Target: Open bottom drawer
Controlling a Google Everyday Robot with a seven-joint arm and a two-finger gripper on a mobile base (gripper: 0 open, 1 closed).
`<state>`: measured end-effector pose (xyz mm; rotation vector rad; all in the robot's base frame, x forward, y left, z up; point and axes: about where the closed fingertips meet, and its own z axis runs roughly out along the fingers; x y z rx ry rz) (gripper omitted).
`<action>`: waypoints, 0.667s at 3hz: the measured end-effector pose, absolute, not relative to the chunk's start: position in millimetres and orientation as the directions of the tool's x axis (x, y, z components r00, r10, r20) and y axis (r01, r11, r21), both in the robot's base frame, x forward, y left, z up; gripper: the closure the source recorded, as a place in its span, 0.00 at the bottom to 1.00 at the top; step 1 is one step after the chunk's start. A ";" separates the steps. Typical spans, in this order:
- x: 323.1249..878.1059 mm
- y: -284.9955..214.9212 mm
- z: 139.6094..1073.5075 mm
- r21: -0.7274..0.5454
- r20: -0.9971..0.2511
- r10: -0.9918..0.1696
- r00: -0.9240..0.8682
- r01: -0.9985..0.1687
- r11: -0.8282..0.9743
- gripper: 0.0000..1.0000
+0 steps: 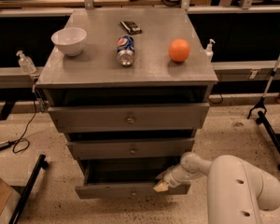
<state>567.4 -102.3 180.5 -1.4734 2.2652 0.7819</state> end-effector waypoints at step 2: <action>567.3 -102.2 180.8 0.267 -0.543 -0.731 -0.413 -0.911 0.315 1.00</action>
Offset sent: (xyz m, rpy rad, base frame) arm -0.2370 -0.0554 0.0025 -0.0806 0.7518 0.2482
